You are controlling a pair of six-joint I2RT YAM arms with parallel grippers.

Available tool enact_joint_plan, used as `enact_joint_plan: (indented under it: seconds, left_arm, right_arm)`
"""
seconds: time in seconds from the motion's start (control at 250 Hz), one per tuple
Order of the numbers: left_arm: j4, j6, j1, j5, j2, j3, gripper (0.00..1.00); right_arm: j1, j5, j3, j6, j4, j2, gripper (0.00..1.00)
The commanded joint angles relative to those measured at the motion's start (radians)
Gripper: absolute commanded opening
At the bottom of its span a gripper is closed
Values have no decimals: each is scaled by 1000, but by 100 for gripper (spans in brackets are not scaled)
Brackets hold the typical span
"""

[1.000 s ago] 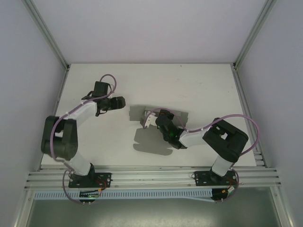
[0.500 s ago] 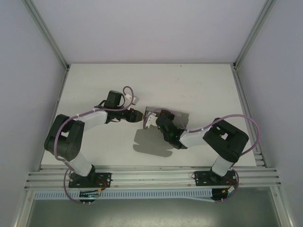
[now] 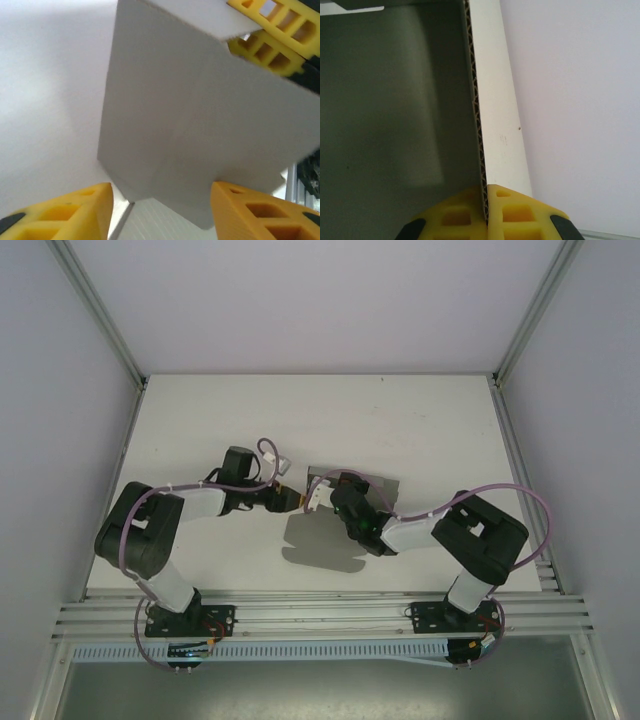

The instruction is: Assemble paper box

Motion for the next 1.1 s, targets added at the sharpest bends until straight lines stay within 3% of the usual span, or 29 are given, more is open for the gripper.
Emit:
enact_joint_plan:
  seconds: [0.0, 0.364, 0.42, 0.516, 0.588, 0.672, 0.875, 1.095]
  left_arm:
    - [115, -51, -10, 2, -86, -47, 60]
    - [-32, 41, -9, -109, -31, 165, 60]
    - [-85, 64, -8, -129, 2, 215, 47]
    - [-185, 93, -8, -179, 46, 281, 15]
    - [-179, 102, -8, -233, 45, 263, 0]
    - [-144, 111, -10, -290, 25, 228, 0]
    - [-73, 141, -10, -343, -3, 168, 0]
    - [-31, 158, -11, -304, -15, 145, 0]
  right_arm:
    - [-15, -10, 2, -45, 42, -18, 0]
    - [-71, -71, 62, -90, -10, -16, 0]
    - [-72, -76, 64, -83, -19, -19, 0]
    - [-79, -66, 64, -97, -18, -17, 0]
    - [-84, -53, 62, -100, -21, -25, 0]
    - [-87, -59, 68, -58, -97, -55, 0]
    - [-117, -130, 118, 140, -433, -156, 20]
    - [-176, -151, 140, 182, -553, -184, 20]
